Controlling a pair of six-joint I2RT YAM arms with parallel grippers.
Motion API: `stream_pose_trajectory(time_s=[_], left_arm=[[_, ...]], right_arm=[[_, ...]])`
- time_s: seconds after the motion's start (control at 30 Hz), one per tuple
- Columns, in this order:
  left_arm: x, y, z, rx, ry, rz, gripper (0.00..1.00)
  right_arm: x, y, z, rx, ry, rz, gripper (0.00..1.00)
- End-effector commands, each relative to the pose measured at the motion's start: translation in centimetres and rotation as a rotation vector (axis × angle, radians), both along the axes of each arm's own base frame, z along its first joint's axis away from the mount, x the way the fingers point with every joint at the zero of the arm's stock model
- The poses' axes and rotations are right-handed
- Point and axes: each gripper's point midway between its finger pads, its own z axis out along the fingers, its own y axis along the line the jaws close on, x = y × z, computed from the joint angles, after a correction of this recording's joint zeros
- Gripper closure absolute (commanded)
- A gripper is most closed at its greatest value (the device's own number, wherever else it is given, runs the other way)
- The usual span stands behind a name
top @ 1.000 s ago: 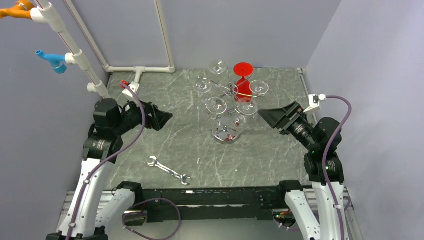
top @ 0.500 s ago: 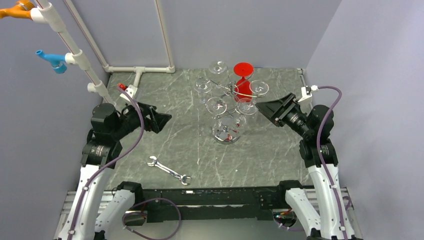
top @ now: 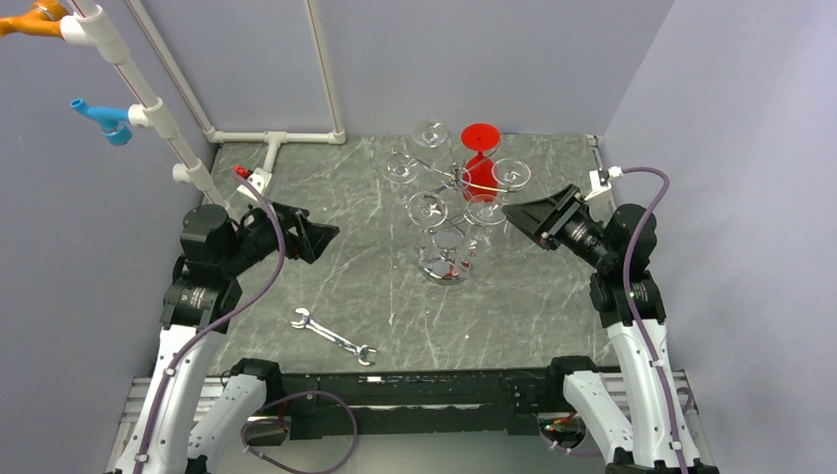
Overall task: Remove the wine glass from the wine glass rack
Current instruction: Pick up the wine glass from the wine rack.
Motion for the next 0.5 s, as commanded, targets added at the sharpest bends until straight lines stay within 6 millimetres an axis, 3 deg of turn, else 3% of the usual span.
stream_pose_trajectory(time_s=[0.0,0.47], left_arm=[[-0.03,0.04,1.28,-0.008,-0.06,0.005,0.13],[0.12,-0.03,1.07,-0.01,-0.05,0.004,0.13]], right_arm=[[-0.49,0.5,2.59,0.019,-0.07,0.04,0.54],[-0.68,0.88,2.95,0.04,-0.06,0.072,0.62]])
